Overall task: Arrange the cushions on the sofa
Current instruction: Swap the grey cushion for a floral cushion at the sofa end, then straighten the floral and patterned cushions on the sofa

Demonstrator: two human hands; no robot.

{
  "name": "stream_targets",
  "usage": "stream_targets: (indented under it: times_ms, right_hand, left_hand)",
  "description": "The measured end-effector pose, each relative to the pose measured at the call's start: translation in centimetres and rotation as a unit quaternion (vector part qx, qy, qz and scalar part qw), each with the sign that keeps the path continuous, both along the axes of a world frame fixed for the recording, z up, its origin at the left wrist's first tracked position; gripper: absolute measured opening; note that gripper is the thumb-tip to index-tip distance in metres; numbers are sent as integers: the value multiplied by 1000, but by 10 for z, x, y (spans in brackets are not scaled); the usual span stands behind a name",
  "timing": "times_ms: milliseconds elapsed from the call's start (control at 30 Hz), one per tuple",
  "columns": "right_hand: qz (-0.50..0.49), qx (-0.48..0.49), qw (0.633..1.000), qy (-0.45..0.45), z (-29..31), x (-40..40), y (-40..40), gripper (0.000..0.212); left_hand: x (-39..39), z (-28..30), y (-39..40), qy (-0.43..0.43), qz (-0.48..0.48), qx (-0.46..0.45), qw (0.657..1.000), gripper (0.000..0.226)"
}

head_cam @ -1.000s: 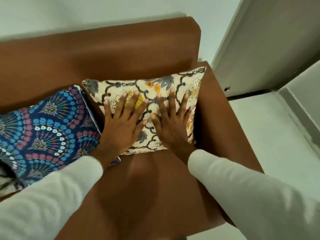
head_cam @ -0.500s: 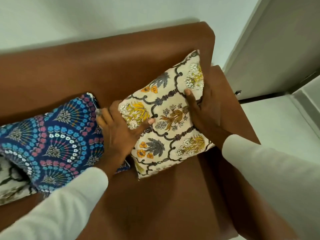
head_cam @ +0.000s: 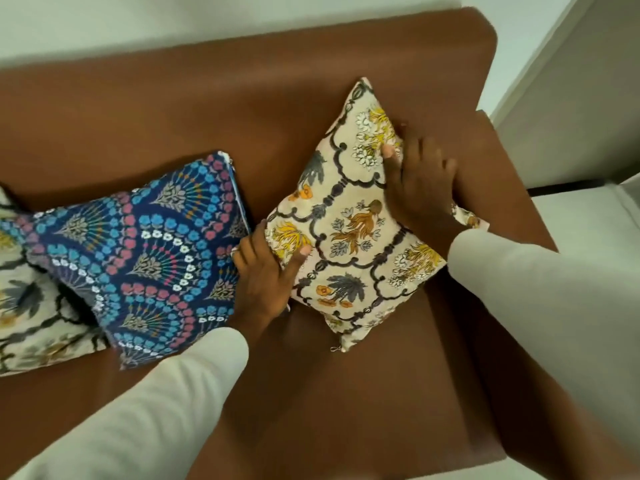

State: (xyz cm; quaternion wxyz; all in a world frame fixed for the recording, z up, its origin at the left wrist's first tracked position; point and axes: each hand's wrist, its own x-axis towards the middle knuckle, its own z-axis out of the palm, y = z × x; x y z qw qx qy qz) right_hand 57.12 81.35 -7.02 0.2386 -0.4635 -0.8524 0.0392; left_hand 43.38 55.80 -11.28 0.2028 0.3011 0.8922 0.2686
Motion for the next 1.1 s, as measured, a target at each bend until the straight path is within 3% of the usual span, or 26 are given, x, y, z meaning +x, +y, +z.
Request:
stream_targets:
  times_ms: [100,200,267,333,400,467,533,633,767,867,933,1033,1100]
  right_hand:
    - [-40,-16,996,77,7,2,-28,63]
    - [80,-12,983,164,8,-3,-97,42]
    - [143,-120,963,196,-4,-13,-173,32]
    - [122,-282,935,178,-28,-25,-246,32]
    - [42,-425,895,127,-50,-45,-292,55]
    - [-12,-491,868,66,-64,-67,-306,79]
    - [-6,-490,871,40,-73,-90,-304,82]
    - [1,-495,865,88,-84,-118,-297,70]
    - [-46,-458,882,97,-82,-133,-311,76]
    - [-96,-332,934,89,-66,-134,-337,84]
    - [-92,-216,966,112,-50,-132,-342,68]
    - [-74,-96,982,144,-30,-140,-324,46]
    - [-94,-97,984,116,-31,-149,-301,47]
  left_hand:
    - [-30,11,-30,99,-43,2,994,81]
    - [-76,24,-78,216,-25,3,976,61]
    - [-120,32,-114,253,12,8,967,57]
    - [-175,40,-150,271,39,3,962,66]
    - [-227,47,-174,231,19,-11,973,87]
    - [-270,53,-189,180,-45,-39,982,115]
    - [-292,56,-195,153,-83,-72,982,124]
    - [-301,53,-198,148,-94,-103,979,118]
    - [-286,47,-217,209,-39,-54,976,101]
    - [-286,42,-254,157,31,8,987,109]
    - [-288,37,-274,119,56,29,991,116]
    - [-292,33,-273,112,62,58,990,116]
    - [-302,30,-256,114,21,55,992,102]
